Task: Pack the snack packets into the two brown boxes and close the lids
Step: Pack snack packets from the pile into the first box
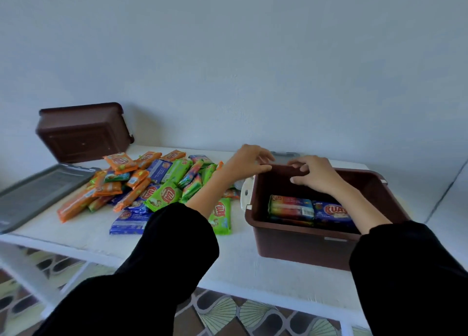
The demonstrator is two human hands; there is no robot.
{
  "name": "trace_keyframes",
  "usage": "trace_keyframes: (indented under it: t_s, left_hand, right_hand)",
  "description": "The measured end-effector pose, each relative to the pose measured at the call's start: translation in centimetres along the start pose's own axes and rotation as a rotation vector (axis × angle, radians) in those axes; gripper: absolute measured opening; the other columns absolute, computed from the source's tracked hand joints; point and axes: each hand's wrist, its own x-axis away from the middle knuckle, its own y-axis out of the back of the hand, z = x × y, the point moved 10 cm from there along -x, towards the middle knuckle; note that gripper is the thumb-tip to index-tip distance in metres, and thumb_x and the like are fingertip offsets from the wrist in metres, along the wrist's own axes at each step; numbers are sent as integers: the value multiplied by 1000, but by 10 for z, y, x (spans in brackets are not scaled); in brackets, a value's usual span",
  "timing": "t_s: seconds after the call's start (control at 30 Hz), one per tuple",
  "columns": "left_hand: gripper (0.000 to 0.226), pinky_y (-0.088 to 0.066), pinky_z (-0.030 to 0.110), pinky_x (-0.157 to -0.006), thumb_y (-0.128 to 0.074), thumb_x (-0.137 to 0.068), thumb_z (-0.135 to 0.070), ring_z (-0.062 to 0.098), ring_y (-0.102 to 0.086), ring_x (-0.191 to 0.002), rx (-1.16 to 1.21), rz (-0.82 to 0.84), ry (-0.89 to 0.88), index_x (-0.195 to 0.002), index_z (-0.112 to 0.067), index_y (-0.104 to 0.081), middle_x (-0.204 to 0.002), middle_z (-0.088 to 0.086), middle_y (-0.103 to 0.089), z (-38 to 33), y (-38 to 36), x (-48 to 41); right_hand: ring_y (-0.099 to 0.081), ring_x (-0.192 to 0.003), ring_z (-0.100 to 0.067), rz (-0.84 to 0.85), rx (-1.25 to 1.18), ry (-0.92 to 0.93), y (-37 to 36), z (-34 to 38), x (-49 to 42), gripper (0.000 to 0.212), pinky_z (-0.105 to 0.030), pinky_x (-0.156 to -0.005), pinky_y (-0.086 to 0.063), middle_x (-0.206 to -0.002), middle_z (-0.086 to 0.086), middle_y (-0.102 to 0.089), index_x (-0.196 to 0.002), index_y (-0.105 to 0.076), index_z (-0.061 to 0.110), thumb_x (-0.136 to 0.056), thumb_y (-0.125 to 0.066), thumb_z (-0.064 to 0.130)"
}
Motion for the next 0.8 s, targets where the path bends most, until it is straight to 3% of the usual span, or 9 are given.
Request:
trace_keyframes:
  t_s: [0.07, 0.27, 0.43, 0.57, 0.67, 0.8]
  left_hand:
    - [21, -51, 24, -84, -66, -83, -12, 18, -66, -89, -14, -52, 50, -103, -6, -70, -97, 11, -71, 23, 29, 20]
    - [21, -46, 16, -81, -65, -84, -12, 17, -65, -92, -95, -82, 259, -104, -8, -69, -98, 9, -71, 97, 80, 95]
    - [30, -48, 33, -90, -65, -85, -20, 20, -59, -105, -189, -46, 456, -114, -13, -65, -113, 7, -66, 158, 96, 154]
    - [46, -38, 32, -92, -67, -82, -27, 25, -46, -117, -248, -54, 609, -125, -17, -55, -123, 10, -52, 196, 91, 184]
    - [61, -37, 35, -97, -69, -80, -31, 24, -39, -123, -260, -72, 673, -135, -17, -46, -130, 9, -45, 214, 79, 193]
    - [68, -34, 46, -104, -68, -80, -38, 26, -31, -130, -383, -31, 684, -139, -20, -39, -138, 6, -37, 224, 63, 187]
  right_hand:
    - [-54, -113, -22, 3, -28, 55, -14, 31, -6, 46, -26, -88, -39, -124, -8, -59, -125, -56, 14, -81, -68, 14]
    - [-56, -110, -20, 57, -51, 194, -70, 117, -21, 42, -27, -84, -40, -120, -9, -61, -119, -61, 17, -79, -69, 11]
    - [-59, -102, -26, 136, -27, 257, -125, 170, -19, 42, -33, -90, -42, -114, -11, -64, -119, -62, 15, -78, -70, 15]
    - [-51, -118, -25, 188, 9, 234, -168, 178, -17, 44, -30, -99, -29, -124, -11, -60, -123, -60, 14, -80, -69, 17]
    - [-47, -122, -28, 237, 50, 169, -202, 168, -18, 47, -33, -99, -37, -134, -13, -47, -125, -56, 17, -80, -70, 21]
    - [-47, -116, -28, 229, 124, 105, -227, 153, -17, 56, -34, -94, -41, -128, -11, -43, -130, -50, 19, -79, -71, 31]
